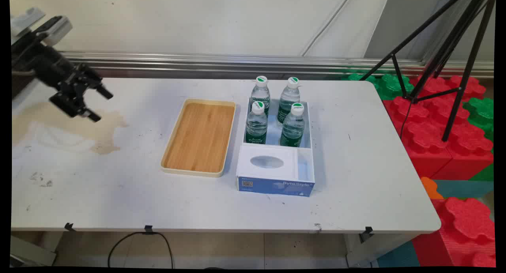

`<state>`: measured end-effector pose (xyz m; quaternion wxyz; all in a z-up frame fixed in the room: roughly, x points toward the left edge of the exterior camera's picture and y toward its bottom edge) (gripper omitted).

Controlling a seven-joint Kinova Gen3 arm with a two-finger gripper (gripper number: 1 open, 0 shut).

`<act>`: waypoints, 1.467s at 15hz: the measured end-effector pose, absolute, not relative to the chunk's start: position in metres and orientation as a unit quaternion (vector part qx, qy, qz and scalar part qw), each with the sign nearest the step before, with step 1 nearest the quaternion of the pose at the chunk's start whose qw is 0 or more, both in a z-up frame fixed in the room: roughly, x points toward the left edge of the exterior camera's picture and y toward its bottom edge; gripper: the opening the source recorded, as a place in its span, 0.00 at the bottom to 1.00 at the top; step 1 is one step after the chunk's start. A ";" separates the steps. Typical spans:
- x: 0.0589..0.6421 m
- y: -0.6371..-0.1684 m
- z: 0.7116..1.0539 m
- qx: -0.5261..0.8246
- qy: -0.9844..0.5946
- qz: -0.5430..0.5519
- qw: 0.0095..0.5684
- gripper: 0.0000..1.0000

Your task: Pick up the green bottle from the white box

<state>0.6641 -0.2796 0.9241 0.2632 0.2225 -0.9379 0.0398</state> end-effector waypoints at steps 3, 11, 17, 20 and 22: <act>0.642 -0.304 0.930 0.226 -0.926 0.070 0.293 1.00; 0.537 -0.371 0.926 0.251 -0.898 0.118 0.342 1.00; 0.480 -0.404 0.910 0.269 -0.883 0.118 0.368 1.00; 0.460 -0.416 0.899 0.271 -0.878 0.113 0.377 1.00; 0.449 -0.423 0.890 0.273 -0.876 0.111 0.382 1.00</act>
